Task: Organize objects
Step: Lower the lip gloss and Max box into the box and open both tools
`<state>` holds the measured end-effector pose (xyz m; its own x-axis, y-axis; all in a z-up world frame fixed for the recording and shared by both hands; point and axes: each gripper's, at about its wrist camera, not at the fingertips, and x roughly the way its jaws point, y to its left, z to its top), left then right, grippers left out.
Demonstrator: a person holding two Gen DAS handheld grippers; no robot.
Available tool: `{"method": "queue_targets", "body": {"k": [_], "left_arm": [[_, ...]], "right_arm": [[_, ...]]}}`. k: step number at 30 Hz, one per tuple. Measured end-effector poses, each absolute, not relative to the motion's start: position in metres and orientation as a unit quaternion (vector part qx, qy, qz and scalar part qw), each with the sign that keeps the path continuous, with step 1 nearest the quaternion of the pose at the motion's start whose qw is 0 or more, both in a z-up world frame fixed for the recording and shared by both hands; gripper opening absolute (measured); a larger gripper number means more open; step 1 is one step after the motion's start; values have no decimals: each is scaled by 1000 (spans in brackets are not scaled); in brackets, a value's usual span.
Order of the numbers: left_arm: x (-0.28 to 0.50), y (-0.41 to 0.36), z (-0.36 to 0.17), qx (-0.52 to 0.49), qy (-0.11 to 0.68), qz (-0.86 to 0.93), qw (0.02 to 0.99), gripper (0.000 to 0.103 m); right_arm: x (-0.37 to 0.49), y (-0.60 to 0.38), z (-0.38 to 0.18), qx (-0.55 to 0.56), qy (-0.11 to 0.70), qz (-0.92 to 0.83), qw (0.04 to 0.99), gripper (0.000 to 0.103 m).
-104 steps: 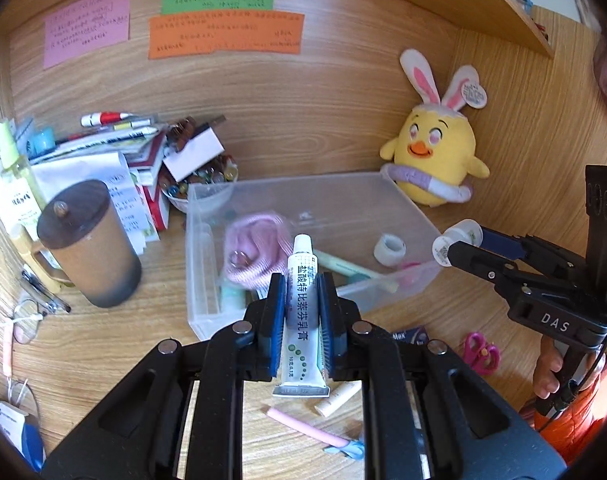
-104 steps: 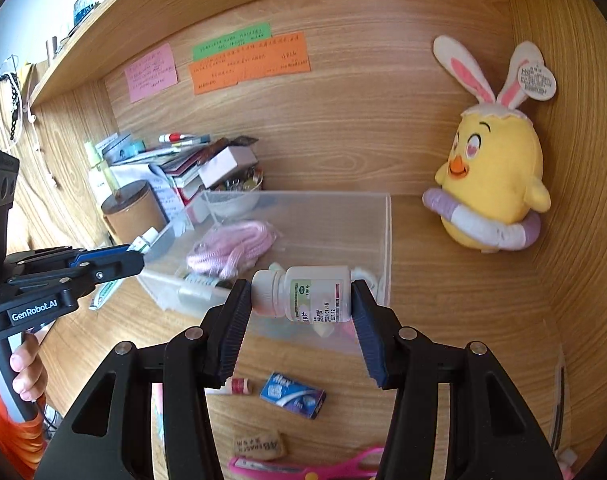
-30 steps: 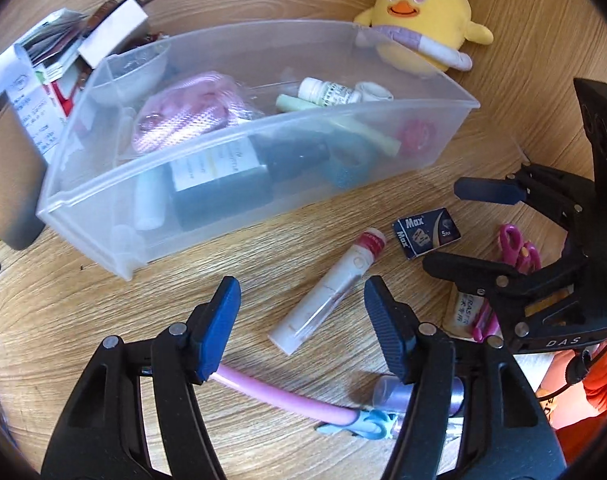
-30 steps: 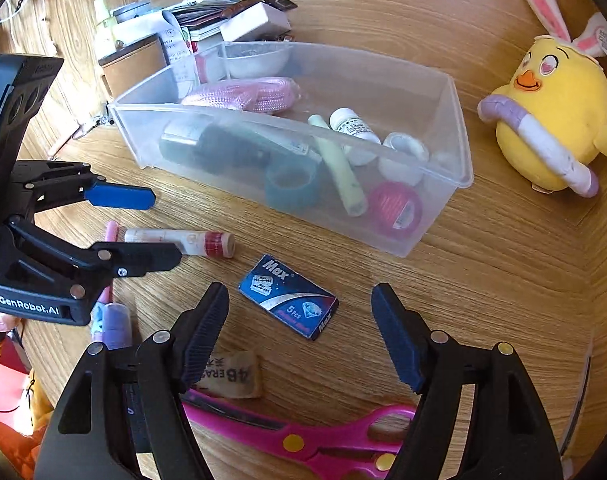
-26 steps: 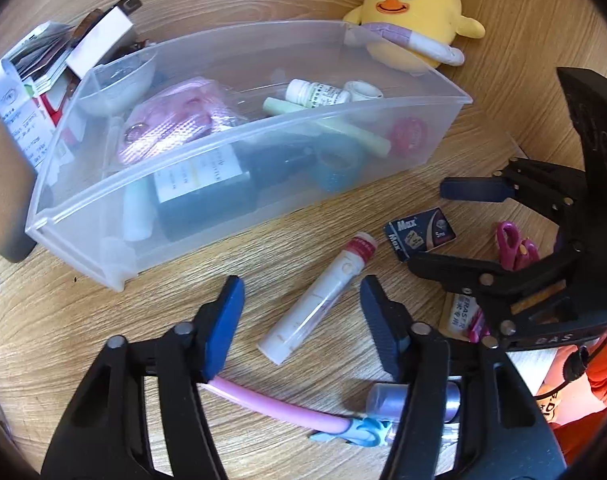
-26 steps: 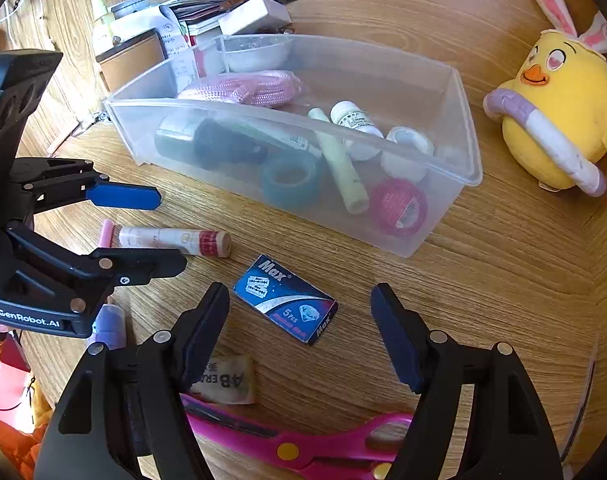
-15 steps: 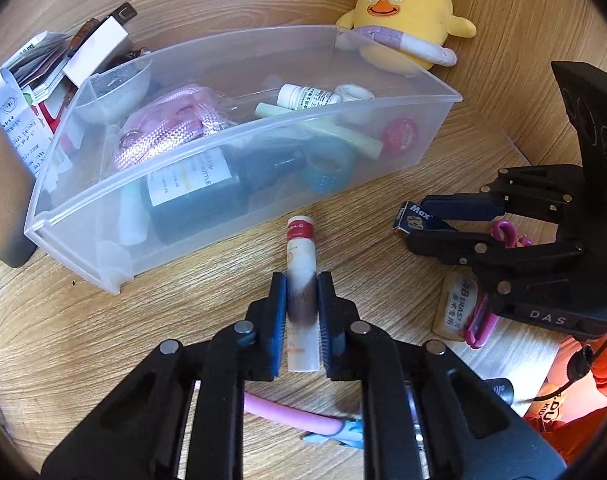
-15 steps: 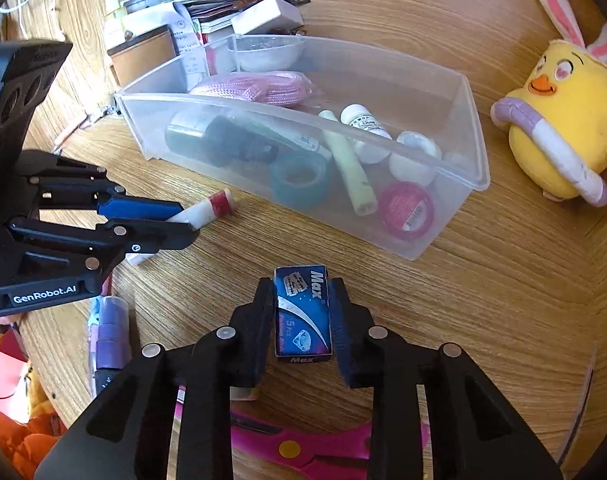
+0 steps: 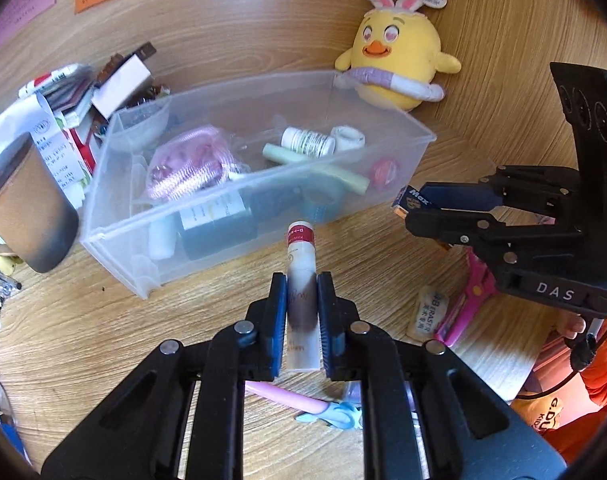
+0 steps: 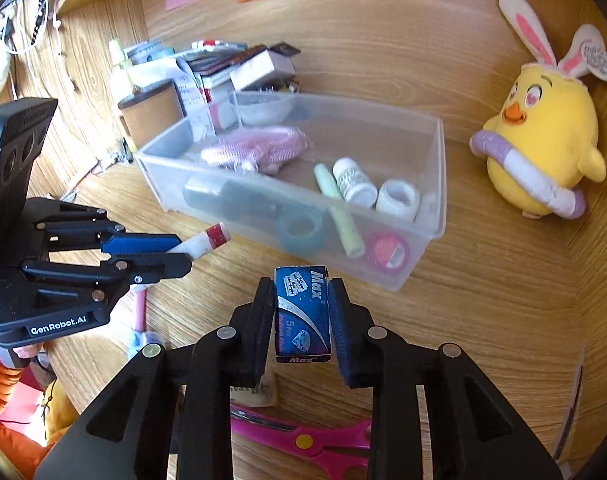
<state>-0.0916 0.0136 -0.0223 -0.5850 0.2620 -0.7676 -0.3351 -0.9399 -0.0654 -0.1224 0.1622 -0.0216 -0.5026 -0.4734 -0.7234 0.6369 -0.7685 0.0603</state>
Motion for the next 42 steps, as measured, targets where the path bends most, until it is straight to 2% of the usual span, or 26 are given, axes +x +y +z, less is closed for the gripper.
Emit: {"method": "queue_targets", "body": {"k": [13, 21, 42], "left_arm": [[-96, 6, 25, -355, 13, 922, 155, 14], [-112, -3, 41, -335, 0, 933, 127, 14], [-176, -6, 1, -400, -15, 909, 118, 14]], "right_arm": [[-133, 167, 33, 318, 77, -892, 313, 25], [-150, 166, 44, 310, 44, -899, 306, 25], [-206, 139, -8, 361, 76, -892, 262, 25]]}}
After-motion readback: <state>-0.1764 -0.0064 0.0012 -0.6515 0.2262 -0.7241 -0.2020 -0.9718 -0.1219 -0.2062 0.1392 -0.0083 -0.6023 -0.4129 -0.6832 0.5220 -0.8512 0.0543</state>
